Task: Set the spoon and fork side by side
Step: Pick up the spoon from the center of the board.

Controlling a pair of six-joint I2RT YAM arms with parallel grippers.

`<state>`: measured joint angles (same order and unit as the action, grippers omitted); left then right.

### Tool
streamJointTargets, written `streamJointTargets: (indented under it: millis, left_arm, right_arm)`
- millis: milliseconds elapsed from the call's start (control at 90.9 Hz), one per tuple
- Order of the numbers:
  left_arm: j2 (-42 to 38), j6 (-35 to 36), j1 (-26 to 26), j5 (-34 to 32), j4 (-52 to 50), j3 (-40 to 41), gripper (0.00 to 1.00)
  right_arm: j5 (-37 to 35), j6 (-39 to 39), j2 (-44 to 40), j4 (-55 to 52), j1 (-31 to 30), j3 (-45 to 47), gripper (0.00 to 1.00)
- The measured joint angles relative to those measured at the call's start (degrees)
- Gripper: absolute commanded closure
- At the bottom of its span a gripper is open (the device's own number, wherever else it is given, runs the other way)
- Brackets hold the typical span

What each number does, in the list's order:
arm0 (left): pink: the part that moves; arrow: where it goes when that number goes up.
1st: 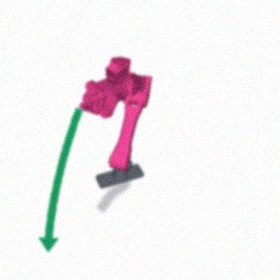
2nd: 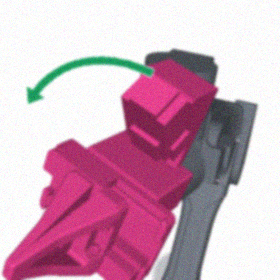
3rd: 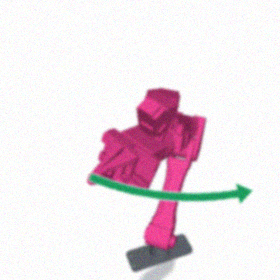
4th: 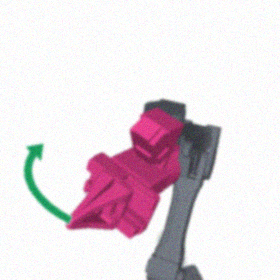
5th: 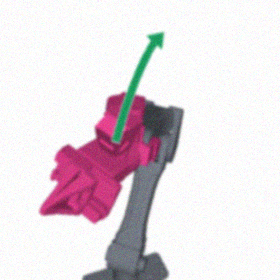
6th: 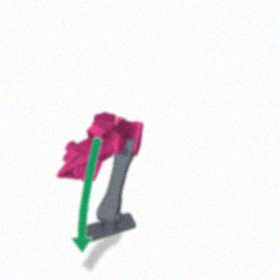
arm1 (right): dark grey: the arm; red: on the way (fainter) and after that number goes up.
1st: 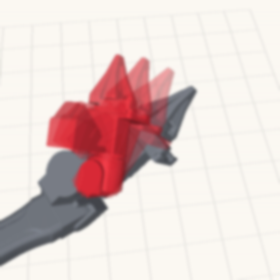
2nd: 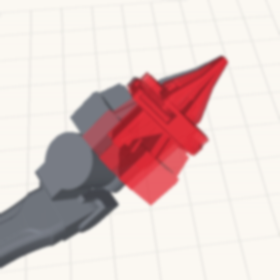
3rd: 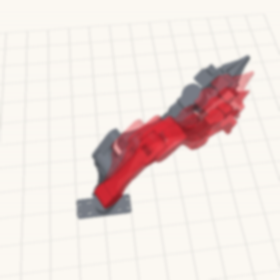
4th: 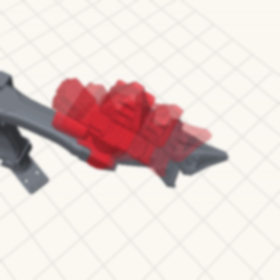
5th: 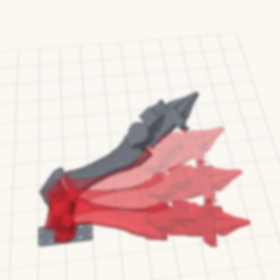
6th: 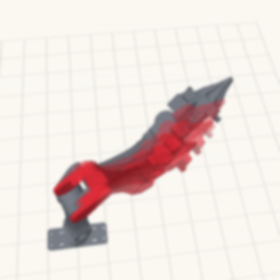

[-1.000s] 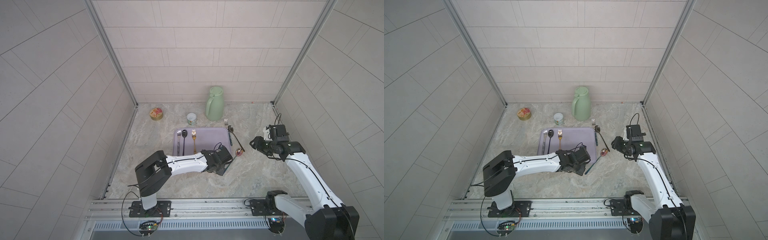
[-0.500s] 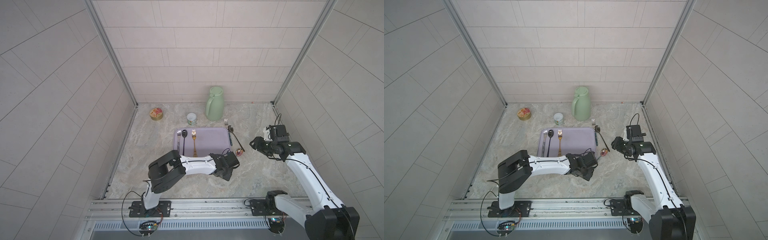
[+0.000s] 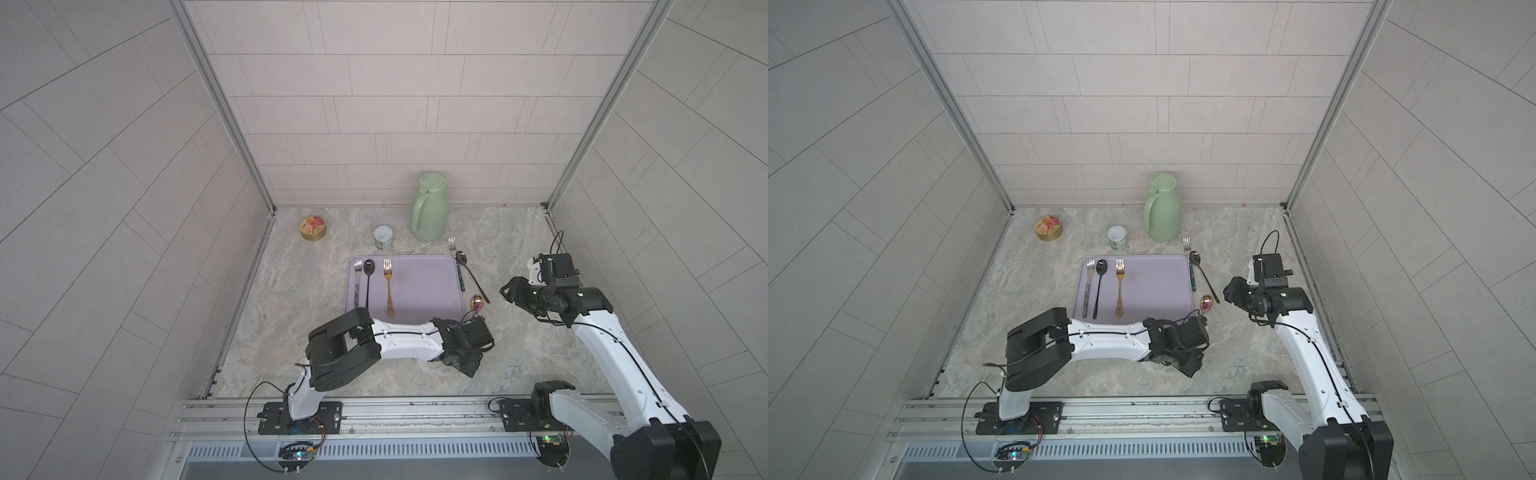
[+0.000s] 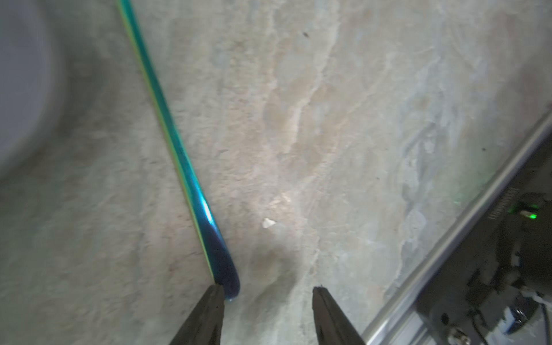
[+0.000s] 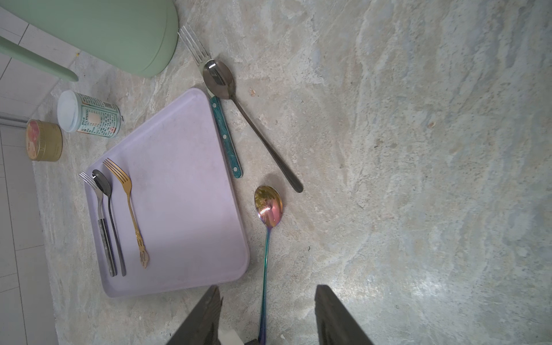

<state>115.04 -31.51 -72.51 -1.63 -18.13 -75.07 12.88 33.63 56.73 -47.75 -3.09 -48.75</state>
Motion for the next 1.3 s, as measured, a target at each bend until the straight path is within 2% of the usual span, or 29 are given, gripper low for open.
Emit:
streamJointTargets:
  millis: [220, 396, 528, 748, 869, 1101, 1299]
  left_arm:
    - [1.07, 0.02, -1.01, 6.32, 5.40, 0.24, 0.50]
    - [-2.54, 1.01, -0.46, 5.05, 5.75, 3.56, 0.51]
    - [-10.95, 1.18, 3.32, 3.48, 4.44, 8.66, 0.52]
    - [-26.86, 0.94, 14.01, -2.14, 0.31, 16.39, 0.52]
    - [-32.81, 0.87, 17.18, -4.20, -2.16, 20.06, 0.51]
    - [-36.22, 0.90, 19.65, -5.51, -4.87, 22.47, 0.51]
    - [-36.22, 0.90, 20.04, -5.46, -5.16, 22.58, 0.51]
  right_arm:
    - [-1.33, -0.17, -0.33, -0.52, 0.00, 3.61, 0.47]
    - [-2.45, -0.07, 1.49, -0.26, -0.81, 4.31, 0.49]
    - [-3.87, 0.33, 4.46, 0.96, -3.78, 4.31, 0.50]
    - [-7.61, 1.81, 11.82, 2.05, -10.62, 3.98, 0.50]
    - [-9.16, 2.97, 14.88, 2.49, -13.62, 3.06, 0.50]
    - [-11.52, 5.14, 20.15, 4.33, -18.69, 1.44, 0.51]
    - [-12.26, 6.36, 25.03, 4.66, -21.66, 0.39, 0.58]
